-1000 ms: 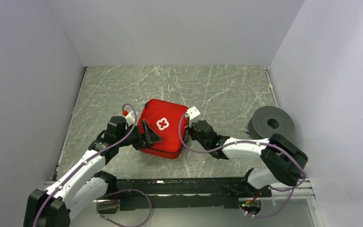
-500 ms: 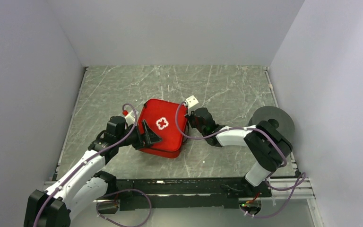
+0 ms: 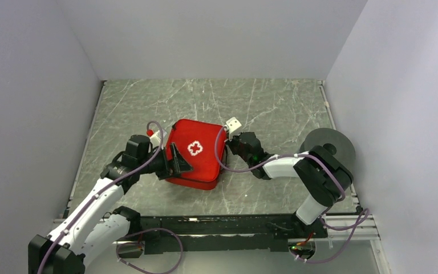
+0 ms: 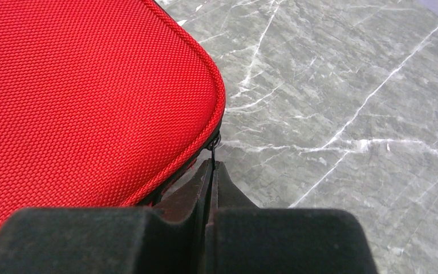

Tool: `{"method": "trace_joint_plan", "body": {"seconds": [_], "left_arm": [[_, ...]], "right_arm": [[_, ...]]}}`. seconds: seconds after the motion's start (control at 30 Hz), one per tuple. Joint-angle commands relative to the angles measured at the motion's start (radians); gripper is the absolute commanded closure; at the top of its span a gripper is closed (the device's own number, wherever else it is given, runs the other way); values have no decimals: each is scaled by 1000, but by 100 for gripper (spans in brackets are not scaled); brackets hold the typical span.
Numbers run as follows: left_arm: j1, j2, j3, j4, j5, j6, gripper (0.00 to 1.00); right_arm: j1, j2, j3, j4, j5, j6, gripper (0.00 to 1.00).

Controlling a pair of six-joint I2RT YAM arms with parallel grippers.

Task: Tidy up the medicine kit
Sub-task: Zip the medicine box at the center of the board.

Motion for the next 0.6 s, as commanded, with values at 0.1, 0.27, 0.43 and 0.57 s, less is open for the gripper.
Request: {"method": "trace_joint_plan", "body": {"seconds": [0.1, 0.27, 0.43, 0.57], "left_arm": [[-144, -49, 132, -79, 13, -68, 13], [-312, -11, 90, 77, -44, -188, 12], [-488, 151, 157, 160, -149, -227, 12], [-541, 269, 221, 224, -189, -237, 11]], "right_arm": [[-14, -70, -46, 56, 35, 3, 100], [-15, -88, -55, 44, 35, 26, 100], [-14, -100, -65, 33, 35, 40, 100], [-15, -125, -86, 28, 28, 52, 100]]}}
